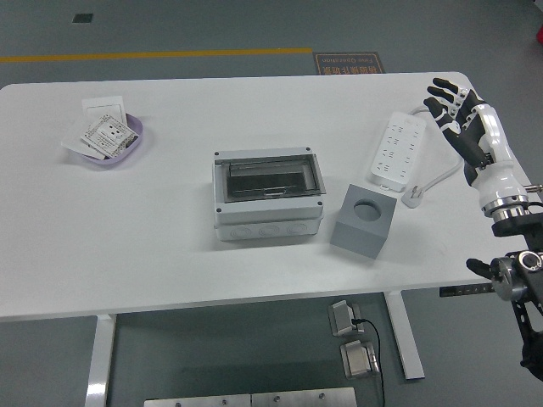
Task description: Pick up the cylinder from the cube,place it in the box,flap close box
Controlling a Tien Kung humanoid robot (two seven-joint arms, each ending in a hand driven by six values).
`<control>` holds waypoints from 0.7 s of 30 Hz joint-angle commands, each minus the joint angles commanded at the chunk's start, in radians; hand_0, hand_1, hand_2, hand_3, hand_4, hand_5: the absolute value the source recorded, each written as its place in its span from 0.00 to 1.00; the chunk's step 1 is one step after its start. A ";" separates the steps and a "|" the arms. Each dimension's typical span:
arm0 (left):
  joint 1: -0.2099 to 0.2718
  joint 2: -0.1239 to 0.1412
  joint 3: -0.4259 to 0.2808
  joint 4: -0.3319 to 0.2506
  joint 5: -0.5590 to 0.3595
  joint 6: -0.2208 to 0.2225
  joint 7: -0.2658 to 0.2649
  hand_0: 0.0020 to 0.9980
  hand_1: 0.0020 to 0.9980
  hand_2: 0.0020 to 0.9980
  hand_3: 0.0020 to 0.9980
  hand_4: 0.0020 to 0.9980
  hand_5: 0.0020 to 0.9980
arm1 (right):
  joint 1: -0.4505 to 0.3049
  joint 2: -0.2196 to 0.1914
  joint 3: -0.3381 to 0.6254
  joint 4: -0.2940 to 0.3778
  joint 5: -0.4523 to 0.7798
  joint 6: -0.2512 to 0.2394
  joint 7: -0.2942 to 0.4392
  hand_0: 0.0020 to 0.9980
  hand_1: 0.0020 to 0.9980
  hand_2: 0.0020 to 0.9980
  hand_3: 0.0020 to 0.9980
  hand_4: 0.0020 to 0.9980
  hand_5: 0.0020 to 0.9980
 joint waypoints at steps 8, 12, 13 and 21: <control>0.000 0.001 -0.001 0.000 0.001 0.000 -0.001 0.59 0.66 0.61 0.60 0.67 0.29 | 0.000 0.002 -0.001 -0.002 -0.001 -0.002 0.001 0.85 0.75 0.78 0.79 0.90 0.55; 0.000 0.001 0.002 0.000 -0.001 0.000 -0.001 0.59 0.66 0.61 0.60 0.67 0.29 | -0.001 0.002 0.001 -0.003 -0.002 -0.004 0.002 0.84 0.75 0.78 0.79 0.89 0.55; 0.000 0.001 0.002 0.000 -0.002 0.000 -0.002 0.59 0.66 0.61 0.60 0.67 0.29 | -0.001 0.001 0.002 -0.003 -0.002 -0.004 0.002 0.84 0.75 0.78 0.79 0.89 0.55; 0.001 0.001 0.000 0.000 0.002 0.000 -0.002 0.59 0.66 0.61 0.60 0.67 0.29 | -0.005 0.000 0.003 -0.004 -0.001 -0.009 0.007 0.84 0.75 0.78 0.79 0.89 0.55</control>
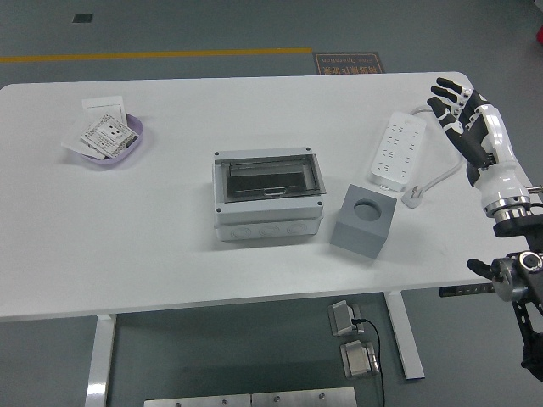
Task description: Pick up the cylinder from the cube,place it in the box,flap close box
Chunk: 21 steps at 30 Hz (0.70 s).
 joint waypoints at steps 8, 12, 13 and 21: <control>-0.002 0.003 0.001 0.000 0.002 -0.001 0.000 0.59 0.66 0.61 0.60 0.67 0.29 | 0.004 -0.001 -0.007 -0.005 -0.002 -0.002 -0.003 0.84 0.75 0.78 0.79 0.89 0.54; -0.005 0.008 0.008 0.000 -0.004 0.000 -0.001 0.59 0.66 0.61 0.60 0.67 0.29 | 0.005 0.001 -0.009 -0.008 -0.003 -0.003 -0.005 0.84 0.75 0.78 0.79 0.89 0.54; -0.005 0.009 0.010 0.000 -0.006 0.000 -0.001 0.59 0.66 0.61 0.60 0.67 0.29 | 0.005 0.001 -0.010 -0.008 -0.004 -0.003 -0.005 0.84 0.75 0.78 0.79 0.89 0.54; -0.009 0.016 0.026 0.000 -0.019 -0.001 -0.001 0.59 0.66 0.61 0.60 0.67 0.29 | 0.008 0.004 -0.013 -0.009 -0.009 -0.005 -0.007 0.84 0.75 0.79 0.79 0.89 0.53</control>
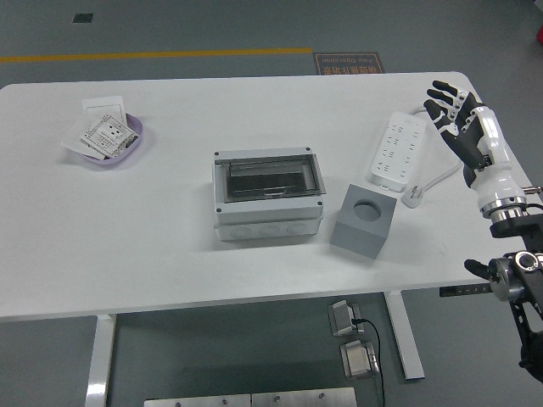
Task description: Pick up the cylinder from the cube,place it in the box,flap close box
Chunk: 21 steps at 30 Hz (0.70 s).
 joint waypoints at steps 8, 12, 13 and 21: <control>-0.001 0.001 0.013 0.000 -0.013 0.001 -0.003 0.59 0.66 0.61 0.60 0.67 0.29 | -0.010 0.003 0.012 0.002 -0.003 -0.001 0.001 0.85 0.76 0.79 0.79 0.88 0.53; 0.000 -0.003 0.004 0.000 -0.005 0.000 -0.001 0.59 0.66 0.61 0.60 0.67 0.29 | -0.014 0.005 0.022 0.003 -0.004 -0.002 0.001 0.85 0.76 0.79 0.79 0.88 0.52; 0.000 -0.004 0.002 0.000 -0.003 0.000 -0.001 0.59 0.66 0.61 0.60 0.67 0.29 | -0.014 0.005 0.024 0.003 -0.005 -0.003 0.001 0.85 0.76 0.79 0.79 0.88 0.52; -0.002 -0.007 -0.001 0.000 -0.004 0.000 -0.001 0.59 0.66 0.61 0.60 0.67 0.29 | -0.012 0.007 0.031 0.005 -0.012 -0.005 0.001 0.85 0.76 0.79 0.80 0.88 0.51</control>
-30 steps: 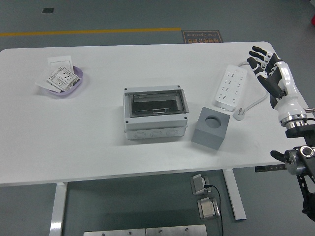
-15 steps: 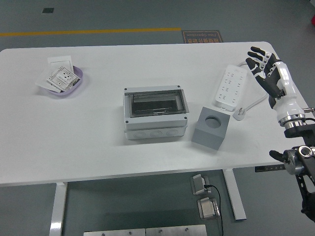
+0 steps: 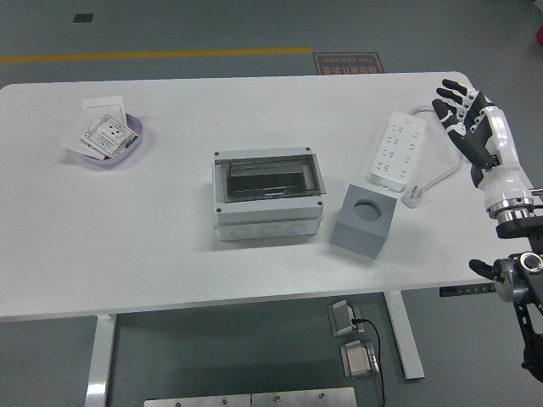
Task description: Pick up the cylinder from the cube,place it in the box,flap close box
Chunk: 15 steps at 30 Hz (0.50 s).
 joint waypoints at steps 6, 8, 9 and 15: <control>0.001 -0.001 -0.001 0.000 0.000 0.000 0.000 0.59 0.66 0.61 0.60 0.67 0.29 | -0.004 0.000 0.002 0.001 -0.001 -0.001 0.000 0.85 0.75 0.79 0.79 0.87 0.50; 0.001 -0.002 -0.001 0.000 0.000 0.000 0.000 0.59 0.66 0.61 0.60 0.67 0.29 | -0.004 0.000 0.003 0.001 -0.001 -0.001 0.000 0.85 0.75 0.79 0.79 0.87 0.50; 0.001 -0.002 -0.001 0.000 0.000 0.000 0.000 0.59 0.66 0.61 0.60 0.67 0.29 | -0.004 0.000 0.003 0.001 -0.002 -0.002 0.000 0.84 0.75 0.79 0.79 0.87 0.50; 0.002 -0.003 -0.003 0.000 0.001 0.000 0.000 0.59 0.66 0.61 0.60 0.67 0.29 | -0.005 0.000 0.009 0.004 -0.004 -0.002 0.001 0.85 0.75 0.79 0.79 0.87 0.49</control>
